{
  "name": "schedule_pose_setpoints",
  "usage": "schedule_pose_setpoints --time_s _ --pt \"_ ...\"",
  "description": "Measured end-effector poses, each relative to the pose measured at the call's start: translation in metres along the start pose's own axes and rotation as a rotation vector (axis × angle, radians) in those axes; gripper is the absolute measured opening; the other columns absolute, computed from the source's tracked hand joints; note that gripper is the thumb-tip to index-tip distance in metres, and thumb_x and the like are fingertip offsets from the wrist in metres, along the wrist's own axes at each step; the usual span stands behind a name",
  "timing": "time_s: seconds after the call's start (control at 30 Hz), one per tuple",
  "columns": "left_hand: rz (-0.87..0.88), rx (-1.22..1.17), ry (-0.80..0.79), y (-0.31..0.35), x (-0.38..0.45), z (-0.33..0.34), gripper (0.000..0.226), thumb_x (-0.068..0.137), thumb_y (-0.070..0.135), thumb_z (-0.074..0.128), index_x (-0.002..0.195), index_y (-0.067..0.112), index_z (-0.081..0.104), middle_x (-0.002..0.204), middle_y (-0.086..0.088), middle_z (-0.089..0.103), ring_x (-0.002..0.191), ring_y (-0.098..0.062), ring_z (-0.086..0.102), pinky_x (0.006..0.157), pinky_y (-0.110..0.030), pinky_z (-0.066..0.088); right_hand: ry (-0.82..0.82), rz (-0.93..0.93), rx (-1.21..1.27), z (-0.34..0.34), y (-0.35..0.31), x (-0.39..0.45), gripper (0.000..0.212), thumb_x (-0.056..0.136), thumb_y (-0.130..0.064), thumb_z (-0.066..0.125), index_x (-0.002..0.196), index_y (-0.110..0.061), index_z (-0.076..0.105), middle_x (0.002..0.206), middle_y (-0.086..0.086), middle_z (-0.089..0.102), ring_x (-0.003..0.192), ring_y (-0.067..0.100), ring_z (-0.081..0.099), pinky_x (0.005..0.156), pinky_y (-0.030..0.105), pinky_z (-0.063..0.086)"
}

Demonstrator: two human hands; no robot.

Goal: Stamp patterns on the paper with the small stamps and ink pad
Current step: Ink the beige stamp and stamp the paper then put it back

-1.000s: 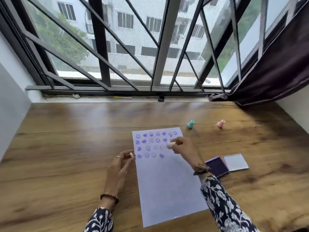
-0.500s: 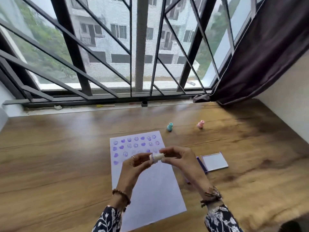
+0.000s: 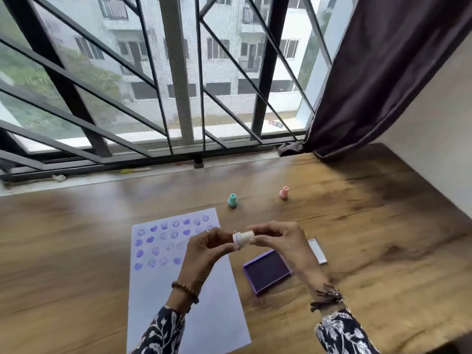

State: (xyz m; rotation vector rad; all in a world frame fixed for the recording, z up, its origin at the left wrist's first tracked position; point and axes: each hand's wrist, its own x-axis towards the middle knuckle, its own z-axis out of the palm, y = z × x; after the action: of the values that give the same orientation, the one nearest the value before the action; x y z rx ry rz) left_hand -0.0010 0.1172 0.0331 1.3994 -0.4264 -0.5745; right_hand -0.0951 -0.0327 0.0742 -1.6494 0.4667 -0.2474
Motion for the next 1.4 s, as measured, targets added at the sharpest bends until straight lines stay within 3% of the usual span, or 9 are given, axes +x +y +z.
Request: schedule_pose_setpoints --time_s 0.2,0.37,0.5,0.6,0.7,0.9,1.07,1.27,1.4 --pt "-0.066 -0.079 0.027 -0.025 0.027 0.033 0.017 0.067 0.007 0.074 0.082 0.015 0.073 0.078 0.004 0.077 0.078 -0.007 0.069 0.065 -0.012 0.052 0.079 0.069 0.197 -0.025 0.028 0.021 0.021 0.073 0.0 0.07 0.093 -0.004 0.072 0.068 -0.01 0.075 0.068 0.003 0.067 0.063 0.014 0.055" --pt "-0.23 -0.271 0.068 -0.053 0.051 0.065 0.038 0.067 0.028 0.075 0.099 0.01 0.064 0.094 -0.007 0.074 0.095 -0.014 0.067 0.077 -0.02 0.054 0.104 0.118 0.269 -0.039 0.055 0.039 0.027 0.082 0.001 0.06 0.092 -0.021 0.073 0.085 -0.008 0.077 0.085 0.008 0.069 0.069 0.015 0.055" --pt "-0.228 -0.147 0.091 -0.059 0.084 0.083 0.024 0.072 0.018 0.074 0.093 0.011 0.066 0.081 -0.003 0.077 0.082 -0.013 0.07 0.067 -0.018 0.056 0.191 0.133 0.234 -0.051 0.07 0.069 0.036 0.085 0.008 0.053 0.094 -0.021 0.072 0.098 0.006 0.073 0.087 0.012 0.069 0.071 0.015 0.055" --pt "-0.177 0.052 0.133 -0.06 0.108 0.09 0.018 0.078 0.019 0.07 0.094 0.013 0.066 0.076 -0.005 0.076 0.076 -0.018 0.072 0.068 -0.027 0.058 0.233 0.119 0.087 -0.058 0.081 0.097 0.036 0.087 0.009 0.05 0.107 -0.016 0.066 0.103 0.01 0.07 0.094 0.021 0.067 0.089 0.032 0.054" --pt "-0.12 0.335 0.216 -0.057 0.126 0.095 0.014 0.079 0.035 0.067 0.087 0.025 0.063 0.059 0.005 0.073 0.056 -0.008 0.069 0.052 -0.016 0.054 0.255 0.076 -0.084 -0.058 0.088 0.118 0.036 0.086 0.009 0.049 0.106 -0.014 0.069 0.098 0.002 0.07 0.097 0.02 0.065 0.097 0.043 0.05" --pt "-0.171 0.522 0.249 -0.061 0.139 0.096 0.014 0.085 0.034 0.057 0.092 0.022 0.058 0.043 -0.003 0.062 0.034 -0.008 0.058 0.034 -0.013 0.042 0.219 0.076 -0.128 -0.048 0.093 0.134 0.036 0.086 0.007 0.049 0.109 -0.014 0.067 0.106 0.003 0.068 0.105 0.021 0.062 0.101 0.035 0.046" --pt "-0.189 0.579 0.193 -0.059 0.136 0.092 0.009 0.086 0.028 0.056 0.095 0.029 0.057 0.051 0.0 0.064 0.034 -0.004 0.056 0.04 -0.019 0.047 0.271 0.072 -0.083 -0.044 0.091 0.126 0.037 0.085 0.01 0.05 0.114 -0.009 0.063 0.11 0.002 0.067 0.102 0.008 0.061 0.095 0.017 0.045" --pt "-0.206 0.512 0.373 -0.058 0.102 0.059 0.016 0.082 0.025 0.063 0.067 0.021 0.061 0.051 0.005 0.063 0.03 -0.003 0.05 0.042 -0.011 0.04 0.445 0.152 0.078 -0.034 0.098 0.109 0.024 0.083 0.005 0.057 0.086 -0.017 0.065 0.076 -0.006 0.064 0.064 0.009 0.061 0.061 0.02 0.056" --pt "-0.195 0.644 0.483 -0.048 0.103 0.034 0.005 0.082 0.02 0.063 0.081 0.015 0.064 0.077 -0.007 0.07 0.063 -0.018 0.065 0.065 -0.031 0.053 0.325 0.186 0.051 -0.009 0.093 0.117 0.019 0.082 0.005 0.059 0.096 -0.003 0.068 0.079 -0.001 0.068 0.068 0.007 0.063 0.062 0.012 0.054"
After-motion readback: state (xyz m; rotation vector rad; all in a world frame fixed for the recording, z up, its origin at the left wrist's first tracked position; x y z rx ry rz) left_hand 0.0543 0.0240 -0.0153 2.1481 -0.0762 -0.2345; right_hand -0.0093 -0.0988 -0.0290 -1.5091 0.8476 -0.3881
